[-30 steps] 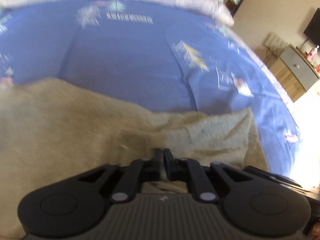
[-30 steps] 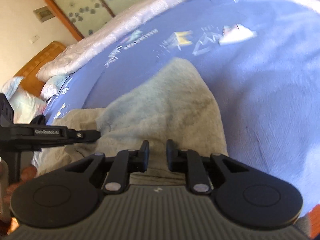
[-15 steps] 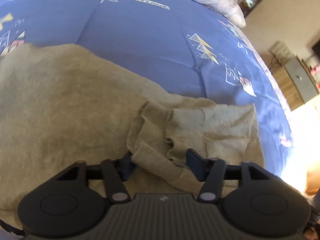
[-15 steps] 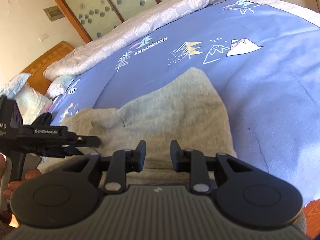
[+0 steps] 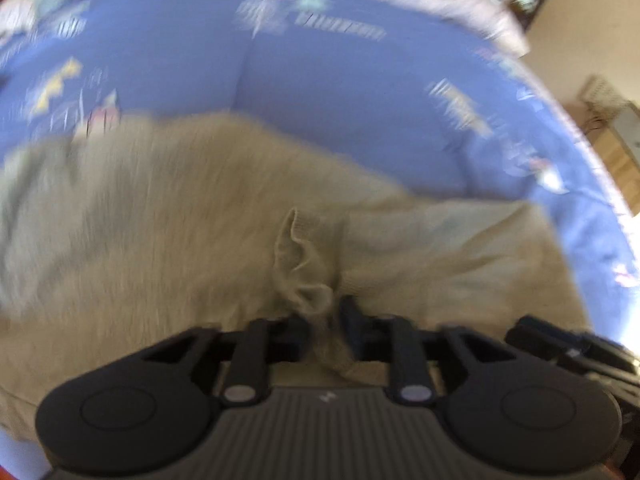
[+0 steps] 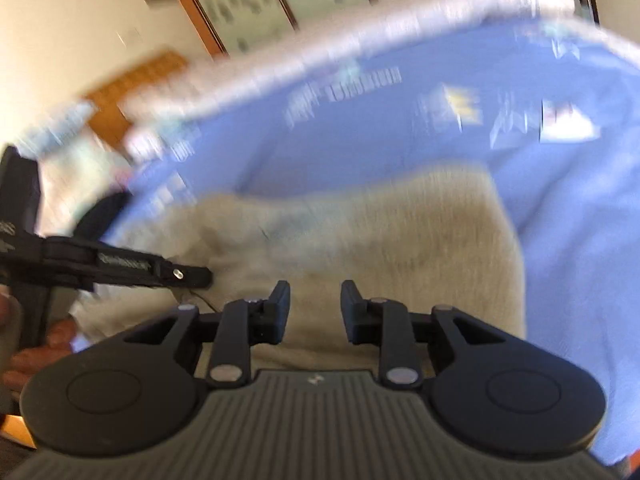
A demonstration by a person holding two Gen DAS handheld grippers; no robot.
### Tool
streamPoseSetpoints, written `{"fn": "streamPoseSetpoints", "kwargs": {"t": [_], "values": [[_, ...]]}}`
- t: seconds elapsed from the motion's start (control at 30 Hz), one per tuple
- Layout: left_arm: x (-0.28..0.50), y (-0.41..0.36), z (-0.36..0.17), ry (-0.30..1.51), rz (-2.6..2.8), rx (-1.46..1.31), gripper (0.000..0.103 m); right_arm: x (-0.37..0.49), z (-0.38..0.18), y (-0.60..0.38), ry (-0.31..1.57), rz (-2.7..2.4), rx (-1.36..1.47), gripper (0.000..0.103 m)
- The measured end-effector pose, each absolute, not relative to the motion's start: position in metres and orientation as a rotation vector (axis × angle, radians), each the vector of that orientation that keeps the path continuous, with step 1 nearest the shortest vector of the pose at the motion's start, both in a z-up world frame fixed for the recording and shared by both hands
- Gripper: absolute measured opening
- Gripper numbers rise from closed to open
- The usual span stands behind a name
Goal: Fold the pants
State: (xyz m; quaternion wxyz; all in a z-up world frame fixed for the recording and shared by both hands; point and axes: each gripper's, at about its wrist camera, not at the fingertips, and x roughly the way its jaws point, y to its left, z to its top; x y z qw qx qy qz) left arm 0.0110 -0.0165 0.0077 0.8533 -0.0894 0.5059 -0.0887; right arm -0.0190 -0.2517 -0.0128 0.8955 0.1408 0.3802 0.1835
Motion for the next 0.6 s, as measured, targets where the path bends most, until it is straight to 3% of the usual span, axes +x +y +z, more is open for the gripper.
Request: {"fn": "streamPoseSetpoints", "kwargs": {"t": [0.17,0.37,0.47,0.6], "values": [[0.002,0.003,0.022,1.024,-0.19,-0.223,0.043,-0.012,-0.026,-0.252,0.817,0.367,0.295,0.031],[-0.038,0.086,0.06,0.893,-0.197,-0.406,0.044,-0.024,-0.005,-0.255,0.754,0.406,0.315,0.034],[-0.07,0.145,0.078,0.799,-0.092,-0.478,0.055,-0.023,0.005,-0.245,0.73,0.446,0.319,0.034],[-0.102,0.207,0.086,0.738,0.098,-0.552,0.053,-0.015,0.014,-0.22,0.708,0.512,0.295,0.034]]}}
